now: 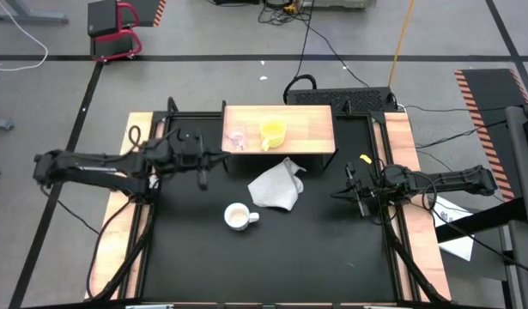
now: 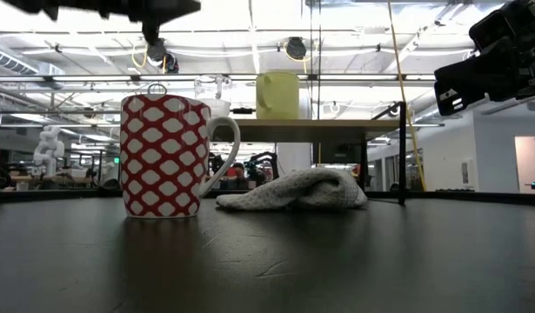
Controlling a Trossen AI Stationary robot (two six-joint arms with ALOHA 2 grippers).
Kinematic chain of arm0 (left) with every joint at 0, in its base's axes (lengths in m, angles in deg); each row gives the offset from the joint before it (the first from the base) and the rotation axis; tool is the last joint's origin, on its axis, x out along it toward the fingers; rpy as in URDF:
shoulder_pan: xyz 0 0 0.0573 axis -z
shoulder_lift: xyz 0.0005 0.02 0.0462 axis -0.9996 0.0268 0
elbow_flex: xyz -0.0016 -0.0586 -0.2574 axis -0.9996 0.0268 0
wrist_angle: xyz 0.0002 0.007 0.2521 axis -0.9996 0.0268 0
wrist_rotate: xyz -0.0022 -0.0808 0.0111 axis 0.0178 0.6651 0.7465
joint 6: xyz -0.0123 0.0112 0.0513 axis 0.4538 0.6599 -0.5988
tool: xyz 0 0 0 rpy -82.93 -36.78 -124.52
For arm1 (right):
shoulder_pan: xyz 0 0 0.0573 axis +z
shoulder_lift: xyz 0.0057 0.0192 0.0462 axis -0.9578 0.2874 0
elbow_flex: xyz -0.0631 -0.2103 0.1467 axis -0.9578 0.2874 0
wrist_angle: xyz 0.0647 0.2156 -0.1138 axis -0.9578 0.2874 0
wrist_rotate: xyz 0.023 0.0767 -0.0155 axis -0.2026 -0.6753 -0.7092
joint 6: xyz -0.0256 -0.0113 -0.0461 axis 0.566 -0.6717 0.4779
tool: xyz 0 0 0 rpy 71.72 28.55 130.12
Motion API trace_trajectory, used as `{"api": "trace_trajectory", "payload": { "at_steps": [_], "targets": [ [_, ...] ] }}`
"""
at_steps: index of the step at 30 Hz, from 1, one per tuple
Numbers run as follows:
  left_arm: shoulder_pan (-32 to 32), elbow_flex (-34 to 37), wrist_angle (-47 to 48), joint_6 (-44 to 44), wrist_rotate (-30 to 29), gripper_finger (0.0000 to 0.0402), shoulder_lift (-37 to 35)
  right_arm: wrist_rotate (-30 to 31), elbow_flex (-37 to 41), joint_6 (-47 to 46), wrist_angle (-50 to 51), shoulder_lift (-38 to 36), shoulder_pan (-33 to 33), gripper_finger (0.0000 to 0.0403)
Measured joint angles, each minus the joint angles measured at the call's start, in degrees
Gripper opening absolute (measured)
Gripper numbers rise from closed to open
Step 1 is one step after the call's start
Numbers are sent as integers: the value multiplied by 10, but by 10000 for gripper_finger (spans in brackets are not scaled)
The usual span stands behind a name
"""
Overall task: Stack small to large cups/mugs on shelf
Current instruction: Move the red pattern white mug near the shelf
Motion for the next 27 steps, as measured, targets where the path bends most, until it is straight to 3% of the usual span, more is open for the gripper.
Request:
{"api": "trace_trajectory", "payload": {
  "at_steps": [5, 13, 22, 27],
  "targets": [
    [-21, 89, -131, -19, 83, 0, 0, 0, 0, 0, 3, 0, 0, 0],
    [-58, 162, -210, -2, 105, 0, -45, 0, 0, -1, 4, 0, 0, 0],
    [-52, 232, -208, -13, 100, 0, -141, 0, 0, 12, 4, 0, 0, 0],
    [-49, 275, -239, -33, 32, 0, -163, 0, 0, 11, 1, 0, 0, 0]
  ]
}}
